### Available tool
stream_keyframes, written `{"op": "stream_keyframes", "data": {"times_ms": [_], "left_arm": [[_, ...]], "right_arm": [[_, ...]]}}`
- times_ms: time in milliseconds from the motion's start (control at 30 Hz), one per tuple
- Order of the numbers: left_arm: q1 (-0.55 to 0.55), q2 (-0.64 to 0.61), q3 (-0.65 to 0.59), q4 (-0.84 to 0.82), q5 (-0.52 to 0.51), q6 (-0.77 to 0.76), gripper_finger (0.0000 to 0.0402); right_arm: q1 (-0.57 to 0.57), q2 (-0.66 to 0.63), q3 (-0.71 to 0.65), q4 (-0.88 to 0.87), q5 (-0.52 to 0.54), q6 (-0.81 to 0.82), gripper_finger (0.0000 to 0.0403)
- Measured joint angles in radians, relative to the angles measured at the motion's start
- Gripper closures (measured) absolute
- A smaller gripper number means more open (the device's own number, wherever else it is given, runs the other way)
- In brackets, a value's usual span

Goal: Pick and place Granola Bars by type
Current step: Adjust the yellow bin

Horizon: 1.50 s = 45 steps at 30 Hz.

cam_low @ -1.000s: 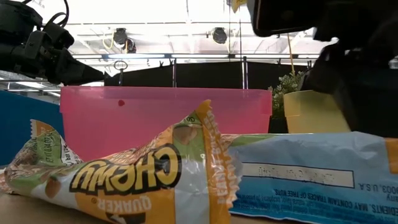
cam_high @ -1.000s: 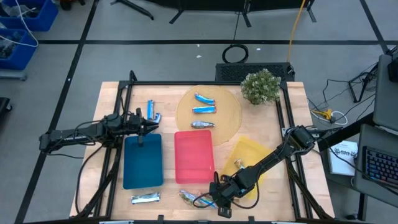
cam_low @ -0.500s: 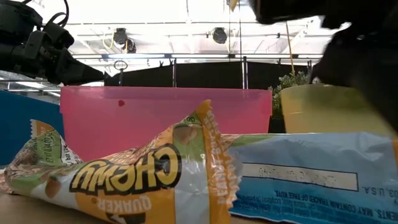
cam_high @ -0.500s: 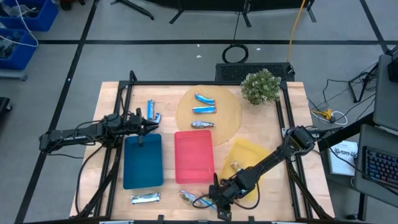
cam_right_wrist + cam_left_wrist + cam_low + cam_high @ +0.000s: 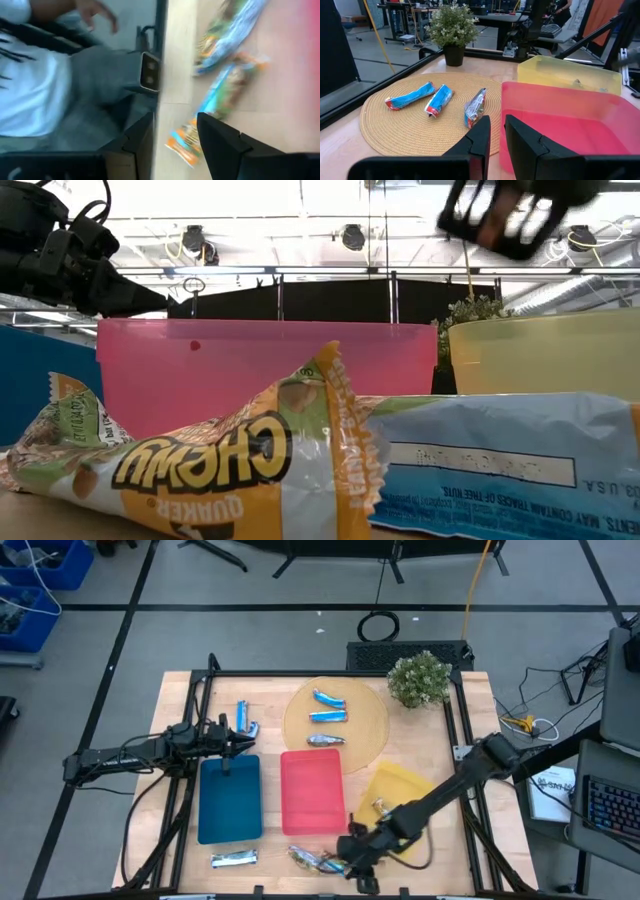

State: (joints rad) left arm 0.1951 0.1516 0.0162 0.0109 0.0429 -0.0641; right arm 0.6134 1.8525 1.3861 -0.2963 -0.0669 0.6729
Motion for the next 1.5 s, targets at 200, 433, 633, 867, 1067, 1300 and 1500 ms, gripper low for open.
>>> {"op": "stream_keyframes", "data": {"times_ms": [200,433,633,867,1067,1300,1500], "left_arm": [[0.0,0.0,0.0,0.0,0.0,0.0,0.0339],[0.0,0.0,0.0,0.0,0.0,0.0,0.0339],[0.0,0.0,0.0,0.0,0.0,0.0,0.0339],[0.0,0.0,0.0,0.0,0.0,0.0,0.0339],[0.0,0.0,0.0,0.0,0.0,0.0,0.0339],[0.0,0.0,0.0,0.0,0.0,0.0,0.0339],[0.0,0.0,0.0,0.0,0.0,0.0,0.0339]], "right_arm": [[0.078,-0.199,-0.044,-0.284,0.406,0.032,0.0259],[0.098,-0.44,-0.472,-0.162,0.544,0.176,0.0274],[0.029,-0.615,-0.72,-0.109,0.44,0.201,0.0359],[-0.017,-0.698,-0.769,-0.283,0.276,0.268,0.0398],[-0.053,-0.702,-0.769,-0.506,0.191,0.35,0.0402],[-0.129,-0.702,-0.769,-0.727,0.194,0.363,0.0402],[-0.215,-0.702,-0.769,-0.823,0.279,0.336,0.0402]]}}
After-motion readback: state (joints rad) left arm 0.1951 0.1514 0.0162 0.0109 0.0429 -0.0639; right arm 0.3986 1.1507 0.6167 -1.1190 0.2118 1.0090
